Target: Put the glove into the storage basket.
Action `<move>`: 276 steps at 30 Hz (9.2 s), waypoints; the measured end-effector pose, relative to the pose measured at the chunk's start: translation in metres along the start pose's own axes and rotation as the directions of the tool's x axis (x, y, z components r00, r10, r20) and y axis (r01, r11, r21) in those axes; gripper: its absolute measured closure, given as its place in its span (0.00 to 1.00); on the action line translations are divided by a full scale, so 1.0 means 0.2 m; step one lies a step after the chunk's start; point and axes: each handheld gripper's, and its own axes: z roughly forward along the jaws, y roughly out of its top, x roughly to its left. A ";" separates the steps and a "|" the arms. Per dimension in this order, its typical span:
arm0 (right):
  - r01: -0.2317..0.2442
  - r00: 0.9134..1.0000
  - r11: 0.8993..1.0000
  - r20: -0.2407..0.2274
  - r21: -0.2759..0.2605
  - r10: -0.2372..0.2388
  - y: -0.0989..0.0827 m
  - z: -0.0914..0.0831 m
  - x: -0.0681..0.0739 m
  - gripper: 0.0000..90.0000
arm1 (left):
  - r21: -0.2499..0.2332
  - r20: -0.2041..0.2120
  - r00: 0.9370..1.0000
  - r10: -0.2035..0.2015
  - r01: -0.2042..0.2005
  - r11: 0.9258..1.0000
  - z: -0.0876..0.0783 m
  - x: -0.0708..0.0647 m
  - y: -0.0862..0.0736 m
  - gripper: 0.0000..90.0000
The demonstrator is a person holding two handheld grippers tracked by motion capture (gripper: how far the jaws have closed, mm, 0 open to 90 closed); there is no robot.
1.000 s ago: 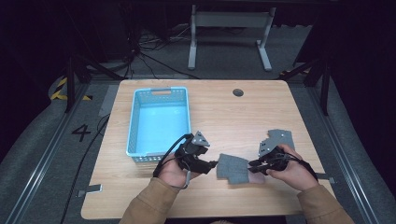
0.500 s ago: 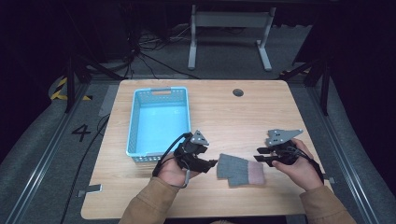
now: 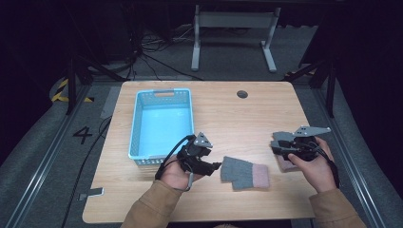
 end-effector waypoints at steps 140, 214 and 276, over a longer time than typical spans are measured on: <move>0.254 0.940 0.956 -0.272 0.147 -0.208 0.11 0.00 0.25 0.94 | 0.002 0.073 0.997 -0.027 0.027 1.000 0.00 0.00 -0.03 0.48; 0.269 0.943 0.914 -0.274 0.305 -0.187 -0.11 -0.02 0.12 0.70 | 0.163 0.106 0.989 0.102 -0.119 0.979 0.22 -0.03 -0.03 0.69; 0.300 0.930 0.897 -0.311 0.324 -0.198 -0.14 -0.02 0.20 0.95 | 0.236 0.081 0.980 0.180 -0.194 0.952 0.37 -0.10 0.03 0.98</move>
